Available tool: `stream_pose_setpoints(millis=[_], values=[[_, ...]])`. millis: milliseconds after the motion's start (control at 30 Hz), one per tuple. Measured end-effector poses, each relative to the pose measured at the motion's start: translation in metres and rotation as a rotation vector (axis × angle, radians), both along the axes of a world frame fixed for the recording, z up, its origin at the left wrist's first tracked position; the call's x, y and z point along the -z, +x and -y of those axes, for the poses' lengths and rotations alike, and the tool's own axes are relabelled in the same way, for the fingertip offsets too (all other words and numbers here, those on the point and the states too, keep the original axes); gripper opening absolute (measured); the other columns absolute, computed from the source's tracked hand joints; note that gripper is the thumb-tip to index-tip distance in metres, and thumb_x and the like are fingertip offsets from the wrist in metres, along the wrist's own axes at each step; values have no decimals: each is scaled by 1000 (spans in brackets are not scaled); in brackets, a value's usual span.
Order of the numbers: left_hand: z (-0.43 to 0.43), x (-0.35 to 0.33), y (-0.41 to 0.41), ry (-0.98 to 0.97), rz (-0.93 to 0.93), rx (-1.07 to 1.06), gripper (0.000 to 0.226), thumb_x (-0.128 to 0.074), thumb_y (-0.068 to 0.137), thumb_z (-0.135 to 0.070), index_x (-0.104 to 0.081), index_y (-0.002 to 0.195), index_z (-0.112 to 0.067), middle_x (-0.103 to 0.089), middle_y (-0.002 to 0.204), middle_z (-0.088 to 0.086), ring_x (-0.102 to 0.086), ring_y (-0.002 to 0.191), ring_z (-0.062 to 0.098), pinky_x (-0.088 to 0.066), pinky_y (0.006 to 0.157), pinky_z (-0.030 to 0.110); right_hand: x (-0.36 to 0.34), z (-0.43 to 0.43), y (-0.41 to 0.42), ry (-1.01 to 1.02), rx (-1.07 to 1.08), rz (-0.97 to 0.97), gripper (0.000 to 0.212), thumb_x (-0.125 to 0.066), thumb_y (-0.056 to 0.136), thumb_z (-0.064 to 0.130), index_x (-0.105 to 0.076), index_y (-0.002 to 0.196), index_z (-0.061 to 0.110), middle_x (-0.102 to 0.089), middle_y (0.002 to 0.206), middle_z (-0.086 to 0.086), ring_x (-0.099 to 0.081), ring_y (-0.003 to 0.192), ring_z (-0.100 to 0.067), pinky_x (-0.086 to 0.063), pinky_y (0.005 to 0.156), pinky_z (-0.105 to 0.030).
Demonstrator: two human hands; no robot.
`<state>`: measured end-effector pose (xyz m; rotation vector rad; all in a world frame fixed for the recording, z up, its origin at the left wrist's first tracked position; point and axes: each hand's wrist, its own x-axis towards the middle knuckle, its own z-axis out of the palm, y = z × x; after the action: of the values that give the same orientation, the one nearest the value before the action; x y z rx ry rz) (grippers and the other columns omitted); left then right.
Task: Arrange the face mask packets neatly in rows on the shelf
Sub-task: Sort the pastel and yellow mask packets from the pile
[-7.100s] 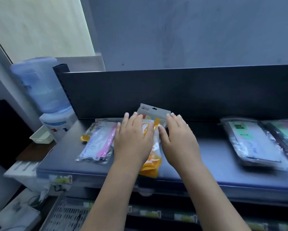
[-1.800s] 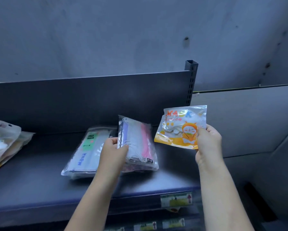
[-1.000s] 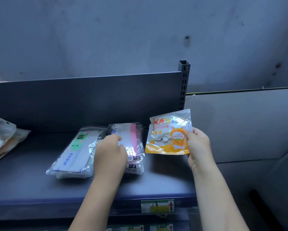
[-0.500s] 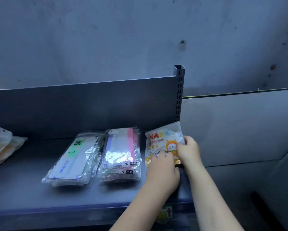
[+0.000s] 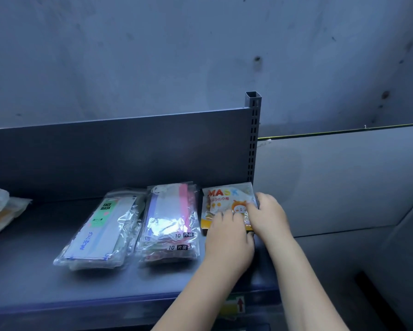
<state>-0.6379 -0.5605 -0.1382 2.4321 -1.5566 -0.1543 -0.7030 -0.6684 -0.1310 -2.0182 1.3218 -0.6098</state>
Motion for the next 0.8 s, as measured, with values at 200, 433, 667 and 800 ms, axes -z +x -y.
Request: stream_pose_setpoints(millis=[200, 433, 667, 800], values=[[-18, -37, 25, -150, 125, -23, 80, -15, 89, -46, -57, 146, -7, -46, 163, 12, -27, 159, 36, -20, 128, 52, -26, -24, 2, -159, -111, 44, 52, -41, 109, 39, -44, 157, 19, -40, 164, 5, -22, 157, -14, -26, 120, -33], [-60, -57, 88, -144, 89, -219, 67, -26, 110, -52, -27, 165, -15, -17, 176, 2, 0, 164, 23, -2, 132, 43, -45, -74, 39, -249, -260, -48, 67, -34, 109, 51, -20, 166, 20, -14, 175, 5, -7, 161, -14, -15, 130, -37], [-120, -59, 147, -126, 77, -263, 74, -21, 108, -60, -20, 167, -15, -12, 177, 0, 3, 164, 22, -1, 132, 44, -53, -133, 93, -315, -332, -140, 71, -25, 108, 56, -8, 168, 22, -1, 176, 9, 6, 161, -10, -7, 131, -39], [-157, -67, 185, -61, 196, -271, 95, 7, 93, -70, -14, 168, -16, -9, 178, 0, 5, 164, 23, 3, 132, 45, -64, -171, 135, -312, -349, -165, 71, -24, 108, 57, -8, 168, 23, -1, 176, 10, 6, 161, -10, -4, 131, -38]])
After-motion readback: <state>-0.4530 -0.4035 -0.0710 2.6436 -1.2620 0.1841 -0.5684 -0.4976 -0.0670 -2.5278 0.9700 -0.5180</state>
